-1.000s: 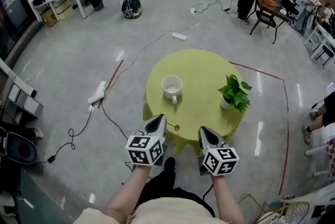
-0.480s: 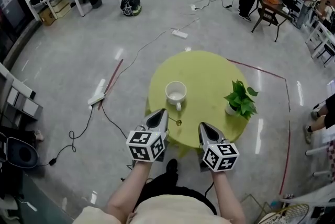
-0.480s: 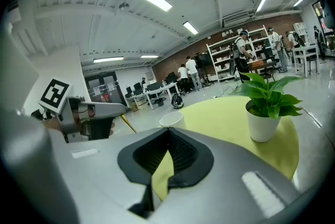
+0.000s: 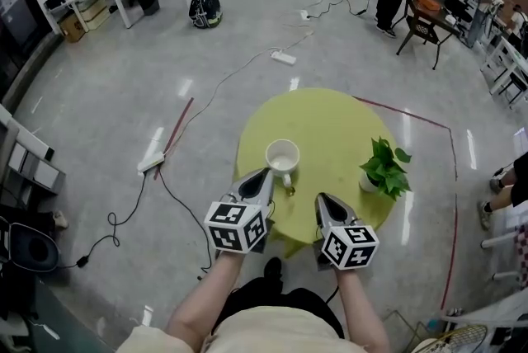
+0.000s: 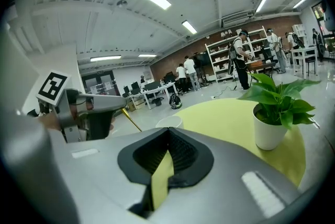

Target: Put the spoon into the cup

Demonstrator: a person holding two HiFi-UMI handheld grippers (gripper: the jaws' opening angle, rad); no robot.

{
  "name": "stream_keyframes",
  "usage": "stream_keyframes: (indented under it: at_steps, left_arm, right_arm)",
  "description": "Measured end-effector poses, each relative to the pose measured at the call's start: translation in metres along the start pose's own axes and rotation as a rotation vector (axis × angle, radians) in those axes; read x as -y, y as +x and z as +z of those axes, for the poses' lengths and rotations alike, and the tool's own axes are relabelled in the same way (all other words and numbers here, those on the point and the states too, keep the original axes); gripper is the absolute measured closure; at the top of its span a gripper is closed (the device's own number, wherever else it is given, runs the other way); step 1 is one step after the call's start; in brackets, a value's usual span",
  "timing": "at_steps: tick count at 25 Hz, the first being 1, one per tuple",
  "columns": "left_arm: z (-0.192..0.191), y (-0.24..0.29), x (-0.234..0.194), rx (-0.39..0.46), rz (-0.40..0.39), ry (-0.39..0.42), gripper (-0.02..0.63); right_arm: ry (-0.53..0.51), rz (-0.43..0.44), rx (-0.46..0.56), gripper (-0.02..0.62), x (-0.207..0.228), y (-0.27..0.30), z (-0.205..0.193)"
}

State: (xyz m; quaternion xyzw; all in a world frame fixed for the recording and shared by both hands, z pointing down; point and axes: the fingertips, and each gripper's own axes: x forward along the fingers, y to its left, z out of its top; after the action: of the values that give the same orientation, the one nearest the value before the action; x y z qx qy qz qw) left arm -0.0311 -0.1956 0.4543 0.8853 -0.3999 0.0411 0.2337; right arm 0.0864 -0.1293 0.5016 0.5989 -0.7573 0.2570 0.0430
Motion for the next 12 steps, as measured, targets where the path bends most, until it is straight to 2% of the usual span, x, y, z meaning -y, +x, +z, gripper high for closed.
stream_keyframes:
  at_steps: [12]
  left_arm:
    - [0.02, 0.019, 0.001, 0.026, -0.031, -0.032, 0.601]
  right_arm:
    - [0.003, -0.019, 0.002, 0.595, 0.011, 0.012, 0.01]
